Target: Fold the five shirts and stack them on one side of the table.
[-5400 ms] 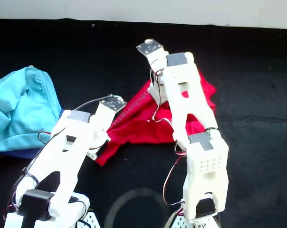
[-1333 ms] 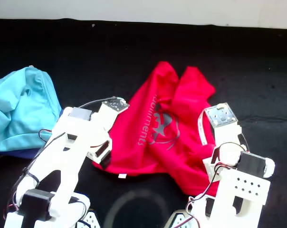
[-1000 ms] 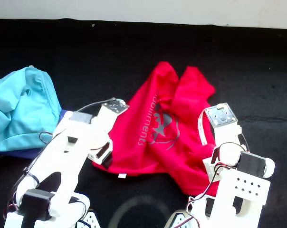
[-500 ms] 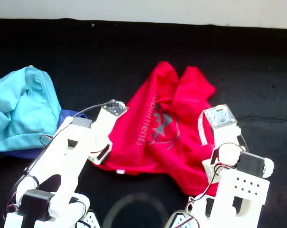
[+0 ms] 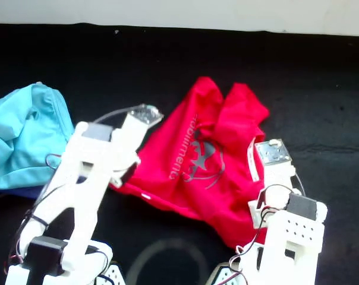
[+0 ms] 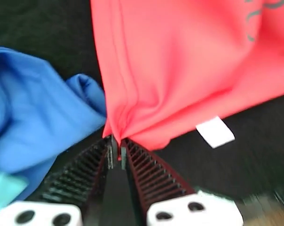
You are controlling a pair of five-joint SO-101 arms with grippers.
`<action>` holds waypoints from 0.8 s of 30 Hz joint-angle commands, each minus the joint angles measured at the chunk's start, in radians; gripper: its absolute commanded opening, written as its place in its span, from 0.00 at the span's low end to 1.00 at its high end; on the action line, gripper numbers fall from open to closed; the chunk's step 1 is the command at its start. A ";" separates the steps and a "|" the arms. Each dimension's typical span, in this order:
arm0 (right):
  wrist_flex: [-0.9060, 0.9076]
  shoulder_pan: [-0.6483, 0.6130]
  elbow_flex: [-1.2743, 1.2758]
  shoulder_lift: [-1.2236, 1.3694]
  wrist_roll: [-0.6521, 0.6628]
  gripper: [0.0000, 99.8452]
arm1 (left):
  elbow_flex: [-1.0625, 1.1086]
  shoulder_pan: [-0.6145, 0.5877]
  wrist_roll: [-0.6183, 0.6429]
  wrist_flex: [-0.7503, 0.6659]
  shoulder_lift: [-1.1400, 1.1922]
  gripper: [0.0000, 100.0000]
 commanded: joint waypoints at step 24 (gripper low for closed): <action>-0.124 -0.101 0.263 -0.005 0.273 0.04 | -0.308 -0.007 0.002 0.187 -0.027 0.01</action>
